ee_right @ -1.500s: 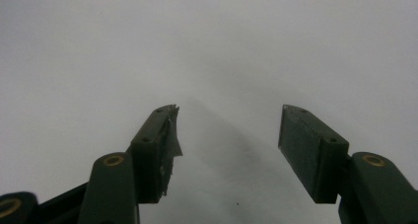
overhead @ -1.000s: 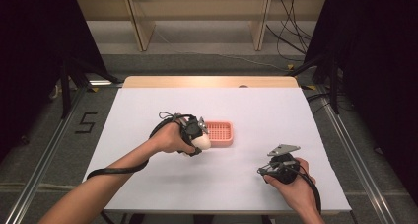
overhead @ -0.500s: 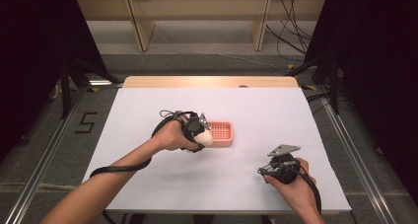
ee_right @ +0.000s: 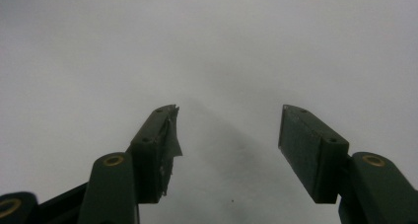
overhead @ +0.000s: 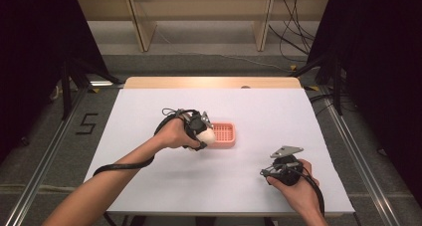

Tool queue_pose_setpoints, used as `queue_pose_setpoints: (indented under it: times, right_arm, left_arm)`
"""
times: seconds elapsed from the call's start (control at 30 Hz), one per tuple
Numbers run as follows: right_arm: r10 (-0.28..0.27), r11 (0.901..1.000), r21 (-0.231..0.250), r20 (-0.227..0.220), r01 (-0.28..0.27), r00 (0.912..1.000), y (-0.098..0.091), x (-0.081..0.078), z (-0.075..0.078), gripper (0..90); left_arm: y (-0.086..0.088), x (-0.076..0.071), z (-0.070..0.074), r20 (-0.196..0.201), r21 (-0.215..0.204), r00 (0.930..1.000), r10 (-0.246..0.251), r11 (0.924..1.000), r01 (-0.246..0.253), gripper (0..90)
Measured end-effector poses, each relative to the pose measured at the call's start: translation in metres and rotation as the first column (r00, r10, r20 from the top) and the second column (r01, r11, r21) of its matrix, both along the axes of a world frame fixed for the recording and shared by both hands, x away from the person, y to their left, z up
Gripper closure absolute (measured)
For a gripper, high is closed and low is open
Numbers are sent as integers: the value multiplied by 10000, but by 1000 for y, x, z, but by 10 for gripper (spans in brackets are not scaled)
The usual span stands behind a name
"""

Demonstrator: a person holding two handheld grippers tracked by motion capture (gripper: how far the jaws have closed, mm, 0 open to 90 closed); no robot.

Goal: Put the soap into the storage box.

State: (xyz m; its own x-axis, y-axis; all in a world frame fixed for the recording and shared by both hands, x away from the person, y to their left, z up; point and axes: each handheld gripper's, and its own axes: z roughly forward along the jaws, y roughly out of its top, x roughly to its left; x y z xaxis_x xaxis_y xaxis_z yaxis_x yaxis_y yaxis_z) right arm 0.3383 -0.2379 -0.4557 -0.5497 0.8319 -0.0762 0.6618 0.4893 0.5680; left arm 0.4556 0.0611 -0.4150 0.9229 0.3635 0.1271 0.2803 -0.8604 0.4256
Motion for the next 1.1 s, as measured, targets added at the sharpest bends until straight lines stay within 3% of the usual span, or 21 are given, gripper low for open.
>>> queue_pose_setpoints:
  times: [0.53,0.7,1.1]
  right_arm:
    - [102,9999,-31,57,-102,9999,0,1,-1,407]
    - [20,10000,26,-16,-20,10000,0,0,-1,407]
    - [97,10000,-9,64,-97,9999,0,0,-1,407]
  left_arm:
    - [-6,8,3,193,-183,9998,-108,9998,111,494]
    - [-7,10,4,267,-40,9993,-272,9996,273,493]
    - [-11,15,4,418,-317,9990,-169,9993,182,493]
